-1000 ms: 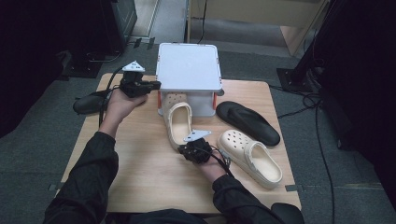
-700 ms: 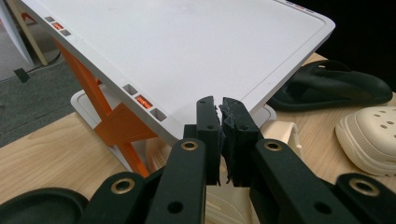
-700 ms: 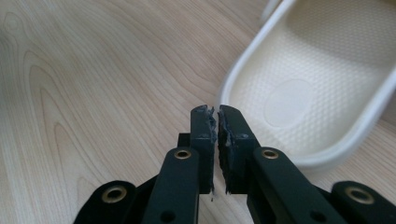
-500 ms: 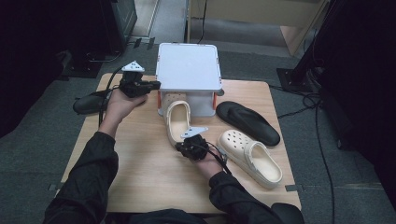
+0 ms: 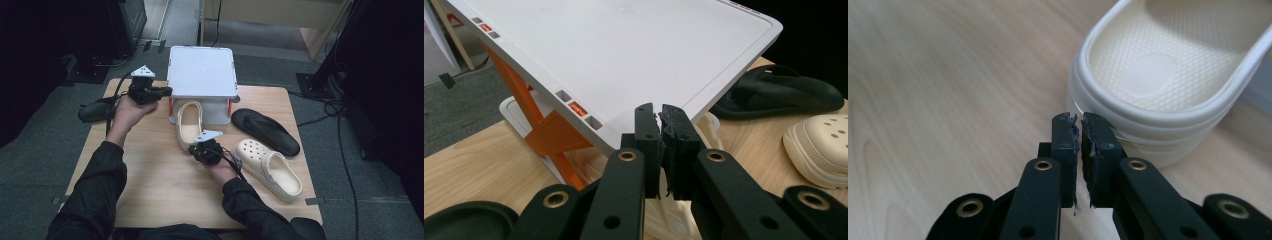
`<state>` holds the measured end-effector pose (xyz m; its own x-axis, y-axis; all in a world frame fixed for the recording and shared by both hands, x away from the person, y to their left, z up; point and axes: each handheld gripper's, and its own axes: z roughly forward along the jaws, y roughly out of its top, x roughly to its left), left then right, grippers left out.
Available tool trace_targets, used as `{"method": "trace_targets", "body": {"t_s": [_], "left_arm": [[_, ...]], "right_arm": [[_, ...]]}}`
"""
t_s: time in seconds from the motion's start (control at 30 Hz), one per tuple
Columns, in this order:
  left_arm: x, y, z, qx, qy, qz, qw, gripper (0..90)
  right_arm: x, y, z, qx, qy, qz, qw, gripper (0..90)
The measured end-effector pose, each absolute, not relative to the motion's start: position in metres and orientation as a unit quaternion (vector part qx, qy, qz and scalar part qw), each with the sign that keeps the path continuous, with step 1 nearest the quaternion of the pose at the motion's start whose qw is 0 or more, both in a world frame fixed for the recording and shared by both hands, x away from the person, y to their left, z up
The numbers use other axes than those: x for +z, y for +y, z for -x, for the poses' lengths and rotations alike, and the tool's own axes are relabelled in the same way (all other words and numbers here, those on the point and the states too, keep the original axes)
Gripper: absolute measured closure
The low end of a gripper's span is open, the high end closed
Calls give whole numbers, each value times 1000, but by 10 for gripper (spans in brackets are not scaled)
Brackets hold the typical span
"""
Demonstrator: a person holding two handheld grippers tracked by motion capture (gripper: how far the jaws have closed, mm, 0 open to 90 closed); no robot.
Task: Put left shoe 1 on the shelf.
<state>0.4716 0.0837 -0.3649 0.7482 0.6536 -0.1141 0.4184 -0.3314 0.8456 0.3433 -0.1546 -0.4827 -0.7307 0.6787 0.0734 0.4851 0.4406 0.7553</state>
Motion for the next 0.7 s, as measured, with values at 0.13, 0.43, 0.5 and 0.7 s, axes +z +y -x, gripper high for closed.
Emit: {"method": "trace_targets", "body": {"t_s": [0.13,0.43,0.5,0.7], "left_arm": [[-365,84,-472,126,332,-806,473,865],[-365,84,-472,125,332,-806,473,866],[-365,84,-472,124,333,-806,473,865],[-365,84,-472,124,333,-806,473,866]], "right_arm": [[-479,-152,-359,398,837,-354,127,847],[-481,-140,-390,391,839,-351,139,835],[-481,-138,-395,387,840,-349,150,834],[-480,-132,-408,394,838,-342,161,821]]}}
